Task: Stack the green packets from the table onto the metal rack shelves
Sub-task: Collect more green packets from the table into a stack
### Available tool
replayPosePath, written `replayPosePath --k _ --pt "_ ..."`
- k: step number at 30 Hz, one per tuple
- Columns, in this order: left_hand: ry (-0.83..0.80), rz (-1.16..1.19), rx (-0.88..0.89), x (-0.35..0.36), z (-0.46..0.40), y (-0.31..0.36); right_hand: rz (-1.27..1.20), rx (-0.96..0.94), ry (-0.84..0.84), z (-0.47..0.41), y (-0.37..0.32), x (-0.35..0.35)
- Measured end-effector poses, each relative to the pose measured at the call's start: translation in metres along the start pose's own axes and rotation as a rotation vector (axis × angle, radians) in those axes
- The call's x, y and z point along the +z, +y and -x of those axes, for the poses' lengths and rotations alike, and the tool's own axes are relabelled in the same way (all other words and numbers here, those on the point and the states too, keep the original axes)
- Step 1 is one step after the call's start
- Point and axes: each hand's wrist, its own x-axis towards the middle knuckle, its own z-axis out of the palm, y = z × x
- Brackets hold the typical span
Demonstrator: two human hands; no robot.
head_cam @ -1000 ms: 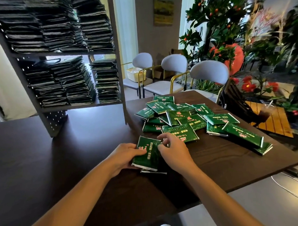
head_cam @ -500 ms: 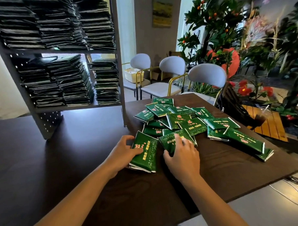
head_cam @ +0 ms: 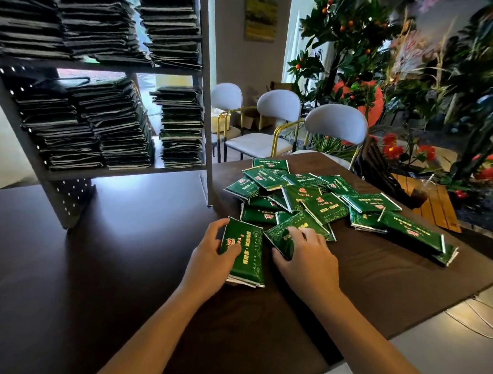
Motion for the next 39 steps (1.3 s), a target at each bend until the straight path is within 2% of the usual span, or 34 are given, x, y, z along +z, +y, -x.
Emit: replayPosePath --k 3,8,14,18,21,26,28,32,34,36,39 --pt "0.017 0.01 0.017 0.001 0.002 -0.001 0.01 -0.032 0.104 0.0 0.002 0.004" --pt "-0.013 -0.054 0.023 -0.001 0.004 -0.003 -0.155 -0.106 0.351 0.001 0.009 0.011" --pt "-0.019 -0.087 0.034 -0.002 0.005 0.001 -0.218 -0.179 0.297 0.0 0.01 0.011" --pt "-0.067 -0.097 0.031 -0.002 0.005 0.0 -0.27 -0.199 0.462 0.004 0.011 0.008" --pt "-0.101 -0.09 0.025 -0.002 0.005 -0.001 -0.432 -0.241 0.543 0.007 0.009 0.004" --pt "-0.049 -0.03 -0.005 -0.002 0.003 0.003 -0.806 -0.429 0.353 0.01 0.007 0.001" --pt "-0.061 0.01 -0.023 -0.003 0.003 0.005 -0.813 -0.501 0.259 0.014 0.006 0.004" --pt "-0.091 -0.084 0.007 -0.003 0.004 0.003 -0.738 -0.543 0.175 0.015 0.005 0.007" --pt "-0.098 -0.036 -0.008 -0.004 0.003 0.001 -0.618 -0.479 0.196 0.012 0.006 0.008" --pt "-0.121 0.042 -0.013 -0.005 0.003 0.001 -0.437 -0.329 0.202 0.008 0.007 0.009" --pt "-0.143 -0.002 0.015 -0.005 0.005 0.003 -0.225 -0.093 0.005 0.003 0.005 0.004"
